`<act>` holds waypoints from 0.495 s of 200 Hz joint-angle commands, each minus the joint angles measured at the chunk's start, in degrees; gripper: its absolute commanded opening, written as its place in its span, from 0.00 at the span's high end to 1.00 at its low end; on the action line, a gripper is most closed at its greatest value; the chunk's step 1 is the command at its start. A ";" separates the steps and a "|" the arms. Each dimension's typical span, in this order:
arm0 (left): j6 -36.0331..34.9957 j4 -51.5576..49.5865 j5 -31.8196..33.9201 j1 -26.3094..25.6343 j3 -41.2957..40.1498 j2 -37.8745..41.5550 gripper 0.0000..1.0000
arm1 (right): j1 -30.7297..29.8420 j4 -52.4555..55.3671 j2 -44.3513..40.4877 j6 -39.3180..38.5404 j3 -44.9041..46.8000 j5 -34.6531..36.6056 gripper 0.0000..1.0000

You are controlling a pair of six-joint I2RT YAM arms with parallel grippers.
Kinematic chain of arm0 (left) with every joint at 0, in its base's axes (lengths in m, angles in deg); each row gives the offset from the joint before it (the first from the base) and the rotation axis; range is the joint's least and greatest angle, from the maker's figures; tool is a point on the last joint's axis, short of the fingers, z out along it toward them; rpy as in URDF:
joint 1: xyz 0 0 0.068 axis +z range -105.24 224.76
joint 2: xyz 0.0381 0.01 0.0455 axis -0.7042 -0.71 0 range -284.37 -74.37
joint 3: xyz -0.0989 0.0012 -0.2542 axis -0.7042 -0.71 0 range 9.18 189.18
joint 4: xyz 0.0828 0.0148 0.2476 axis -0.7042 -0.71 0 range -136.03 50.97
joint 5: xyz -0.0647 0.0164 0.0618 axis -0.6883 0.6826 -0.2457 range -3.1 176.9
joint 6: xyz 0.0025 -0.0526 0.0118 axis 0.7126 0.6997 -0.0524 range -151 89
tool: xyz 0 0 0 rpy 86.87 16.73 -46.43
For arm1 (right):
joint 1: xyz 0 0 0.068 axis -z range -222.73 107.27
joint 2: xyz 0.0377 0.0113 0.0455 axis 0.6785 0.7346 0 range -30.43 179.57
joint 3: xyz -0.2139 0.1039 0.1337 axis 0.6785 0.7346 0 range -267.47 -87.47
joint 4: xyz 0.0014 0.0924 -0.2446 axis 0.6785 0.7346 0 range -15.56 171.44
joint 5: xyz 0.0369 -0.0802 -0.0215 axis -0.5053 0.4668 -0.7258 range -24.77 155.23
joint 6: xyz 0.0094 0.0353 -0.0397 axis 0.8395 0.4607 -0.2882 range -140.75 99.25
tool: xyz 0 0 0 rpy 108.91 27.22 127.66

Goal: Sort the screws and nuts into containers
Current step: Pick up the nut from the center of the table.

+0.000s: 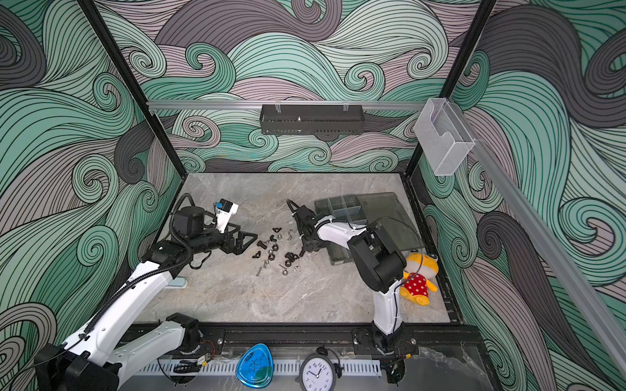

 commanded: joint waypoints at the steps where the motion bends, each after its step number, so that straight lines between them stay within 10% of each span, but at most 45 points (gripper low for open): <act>1: 0.41 0.47 -1.00 -0.35 0.18 0.59 0.01 | 0.28 2.63 0.34 1.01 1.02 0.20 0.63; 99: 0.60 0.34 -1.29 -0.69 0.15 0.23 0.01 | 0.31 3.97 -0.75 1.25 2.77 -2.43 0.73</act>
